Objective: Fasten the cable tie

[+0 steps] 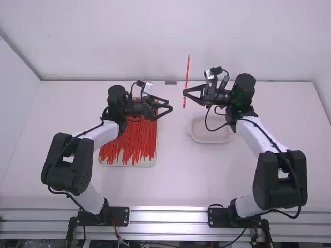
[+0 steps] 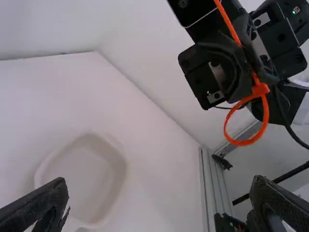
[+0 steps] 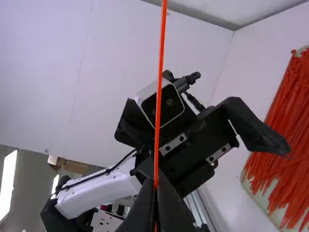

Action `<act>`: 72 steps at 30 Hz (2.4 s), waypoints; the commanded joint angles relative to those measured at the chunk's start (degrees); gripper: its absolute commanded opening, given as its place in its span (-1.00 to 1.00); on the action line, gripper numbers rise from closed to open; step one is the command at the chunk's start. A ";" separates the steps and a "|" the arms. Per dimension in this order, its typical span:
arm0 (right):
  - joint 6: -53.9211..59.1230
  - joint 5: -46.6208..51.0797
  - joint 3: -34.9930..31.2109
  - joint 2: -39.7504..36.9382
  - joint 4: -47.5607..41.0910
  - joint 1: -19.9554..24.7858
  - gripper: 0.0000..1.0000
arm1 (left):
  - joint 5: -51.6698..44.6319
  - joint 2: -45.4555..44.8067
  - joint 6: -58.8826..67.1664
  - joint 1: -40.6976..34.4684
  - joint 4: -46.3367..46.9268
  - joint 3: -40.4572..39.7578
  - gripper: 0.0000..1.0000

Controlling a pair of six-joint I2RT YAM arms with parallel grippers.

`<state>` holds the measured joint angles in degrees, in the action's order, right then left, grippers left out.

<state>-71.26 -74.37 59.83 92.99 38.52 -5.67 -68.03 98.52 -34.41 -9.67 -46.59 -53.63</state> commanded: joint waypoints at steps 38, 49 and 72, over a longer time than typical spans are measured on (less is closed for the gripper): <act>51.01 50.64 1.18 -0.72 -60.52 2.19 -1.00 | 7.63 0.28 14.40 5.27 30.97 -1.22 0.98; 50.10 56.39 -5.62 -0.72 -52.74 1.25 -1.00 | 7.96 0.28 14.75 5.29 31.36 -1.22 0.98; 50.12 59.49 -9.03 -0.72 -49.13 1.29 -0.45 | 9.99 0.28 14.75 5.29 33.94 -1.22 0.98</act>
<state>-21.04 -15.68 51.24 92.99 -10.55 -4.49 -57.76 98.52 -20.67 -4.97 -12.62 -53.63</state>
